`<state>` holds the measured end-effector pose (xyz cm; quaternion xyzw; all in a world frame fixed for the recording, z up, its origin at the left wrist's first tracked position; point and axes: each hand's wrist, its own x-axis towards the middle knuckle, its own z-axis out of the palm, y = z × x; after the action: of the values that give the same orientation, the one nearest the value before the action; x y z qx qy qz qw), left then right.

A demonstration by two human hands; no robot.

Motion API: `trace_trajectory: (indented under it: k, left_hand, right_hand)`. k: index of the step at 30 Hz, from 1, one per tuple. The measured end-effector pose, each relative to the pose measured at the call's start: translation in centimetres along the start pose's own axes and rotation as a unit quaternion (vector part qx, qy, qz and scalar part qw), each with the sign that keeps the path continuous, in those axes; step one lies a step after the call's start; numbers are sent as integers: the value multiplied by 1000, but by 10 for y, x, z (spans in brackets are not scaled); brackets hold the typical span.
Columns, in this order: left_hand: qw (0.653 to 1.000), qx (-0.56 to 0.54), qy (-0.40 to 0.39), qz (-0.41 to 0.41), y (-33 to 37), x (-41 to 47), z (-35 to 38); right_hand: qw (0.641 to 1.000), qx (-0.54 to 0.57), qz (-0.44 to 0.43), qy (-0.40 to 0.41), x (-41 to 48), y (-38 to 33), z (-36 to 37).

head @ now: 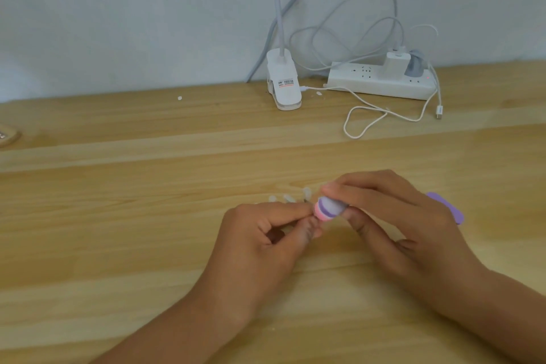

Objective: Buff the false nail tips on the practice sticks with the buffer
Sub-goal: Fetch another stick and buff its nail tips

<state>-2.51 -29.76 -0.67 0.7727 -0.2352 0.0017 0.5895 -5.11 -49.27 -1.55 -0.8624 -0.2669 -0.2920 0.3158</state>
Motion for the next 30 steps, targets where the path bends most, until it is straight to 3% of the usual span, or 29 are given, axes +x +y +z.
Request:
trace_trajectory:
  k: [4, 8, 17, 30]
  left_hand:
    - [999, -17, -19, 33, 1, 1, 0]
    - [999, -30, -12, 23, 1, 2, 0]
    - [995, 58, -36, 75, 4, -3, 2]
    - [998, 12, -50, 39, 4, 0, 0]
  right_hand:
    - [999, -2, -33, -8, -2, 0, 3]
    - [999, -8, -23, 33, 1, 5, -3]
    - [999, 0, -52, -11, 0, 8, -6]
    - [998, 5, -41, -38, 1, 6, -7]
